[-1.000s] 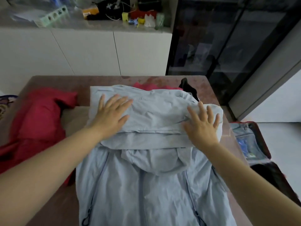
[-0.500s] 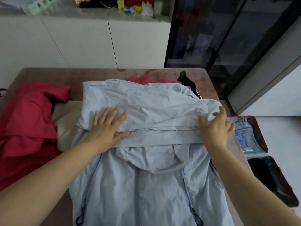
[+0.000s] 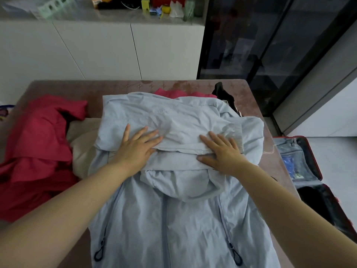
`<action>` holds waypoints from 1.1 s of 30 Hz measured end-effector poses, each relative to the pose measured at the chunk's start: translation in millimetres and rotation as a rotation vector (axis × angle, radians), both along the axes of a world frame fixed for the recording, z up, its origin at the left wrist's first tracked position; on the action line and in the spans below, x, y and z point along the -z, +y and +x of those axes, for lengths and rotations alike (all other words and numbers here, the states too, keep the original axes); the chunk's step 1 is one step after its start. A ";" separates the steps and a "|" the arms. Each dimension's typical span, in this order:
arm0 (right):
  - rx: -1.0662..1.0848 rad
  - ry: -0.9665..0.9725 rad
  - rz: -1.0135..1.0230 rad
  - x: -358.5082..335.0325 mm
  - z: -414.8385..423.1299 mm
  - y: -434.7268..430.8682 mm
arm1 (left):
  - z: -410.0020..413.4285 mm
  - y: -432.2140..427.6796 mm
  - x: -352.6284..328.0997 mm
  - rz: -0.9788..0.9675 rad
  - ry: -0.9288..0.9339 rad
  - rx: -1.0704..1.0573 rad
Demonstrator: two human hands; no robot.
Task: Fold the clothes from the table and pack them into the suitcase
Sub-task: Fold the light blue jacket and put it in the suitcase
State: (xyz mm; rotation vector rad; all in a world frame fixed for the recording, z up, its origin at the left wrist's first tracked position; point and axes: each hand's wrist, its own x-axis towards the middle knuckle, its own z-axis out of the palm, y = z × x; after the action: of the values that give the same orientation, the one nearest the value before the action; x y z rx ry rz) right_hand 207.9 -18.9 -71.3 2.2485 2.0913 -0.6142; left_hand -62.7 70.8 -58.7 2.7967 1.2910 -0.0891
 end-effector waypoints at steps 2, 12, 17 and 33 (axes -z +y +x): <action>0.003 -0.087 0.006 6.9 12.1 -5.5 | 4.7 -6.0 -12.0 0.058 -0.115 0.063; -0.028 -0.048 0.263 -6.9 45.5 -52.5 | 1.0 -29.5 -14.4 -0.013 0.008 0.183; -0.066 0.047 0.170 -12.7 -13.8 -39.3 | 25.3 -25.1 -1.2 -0.016 -0.063 0.090; 0.159 -0.181 0.142 -1.2 -6.0 -76.7 | -46.4 -55.9 24.9 -0.011 -0.035 -0.086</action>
State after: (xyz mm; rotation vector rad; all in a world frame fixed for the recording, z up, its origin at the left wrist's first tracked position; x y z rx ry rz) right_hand 201.9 -95.6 -70.1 2.4585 1.9428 -0.2592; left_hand -109.1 15.0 -83.6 2.7164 1.3961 -0.0425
